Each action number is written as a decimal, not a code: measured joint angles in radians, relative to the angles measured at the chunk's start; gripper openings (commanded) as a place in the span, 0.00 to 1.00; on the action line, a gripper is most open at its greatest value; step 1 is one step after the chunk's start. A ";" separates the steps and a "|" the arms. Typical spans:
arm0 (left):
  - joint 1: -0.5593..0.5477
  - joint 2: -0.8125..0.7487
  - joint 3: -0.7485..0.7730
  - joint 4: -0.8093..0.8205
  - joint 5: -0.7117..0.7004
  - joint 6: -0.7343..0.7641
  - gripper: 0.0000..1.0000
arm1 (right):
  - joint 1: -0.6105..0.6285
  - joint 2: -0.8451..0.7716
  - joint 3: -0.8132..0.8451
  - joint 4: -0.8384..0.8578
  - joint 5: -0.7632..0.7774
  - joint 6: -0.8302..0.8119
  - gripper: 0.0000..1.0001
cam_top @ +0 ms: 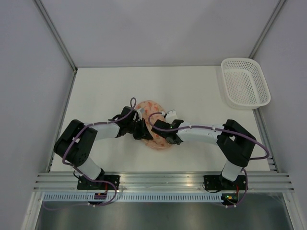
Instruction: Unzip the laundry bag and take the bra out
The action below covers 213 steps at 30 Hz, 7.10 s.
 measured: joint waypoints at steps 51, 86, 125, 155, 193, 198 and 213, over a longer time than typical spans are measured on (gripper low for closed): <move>-0.006 -1.149 -0.282 -0.450 -0.565 -0.422 0.97 | 0.192 -0.045 0.135 0.175 -0.356 -0.335 0.66; -0.006 -1.246 -0.293 -0.547 -0.591 -0.477 0.96 | -0.218 -0.563 -0.045 0.160 0.033 0.102 0.36; -0.006 -1.253 -0.293 -0.574 -0.557 -0.477 0.96 | -0.389 0.183 0.087 0.684 -0.973 -0.262 0.72; -0.006 -1.255 -0.293 -0.575 -0.556 -0.477 0.96 | -0.406 -0.077 0.121 0.715 -1.348 -0.252 0.01; -0.006 -1.334 -0.264 -0.749 -0.555 -0.477 0.96 | -1.337 0.411 1.012 0.192 -0.714 -0.152 0.00; -0.006 -1.345 -0.264 -0.758 -0.556 -0.478 0.96 | -1.346 0.508 1.040 0.182 -0.687 -0.151 0.00; -0.006 -1.345 -0.264 -0.776 -0.556 -0.478 0.98 | -1.362 0.618 1.065 0.092 -0.537 -0.153 0.78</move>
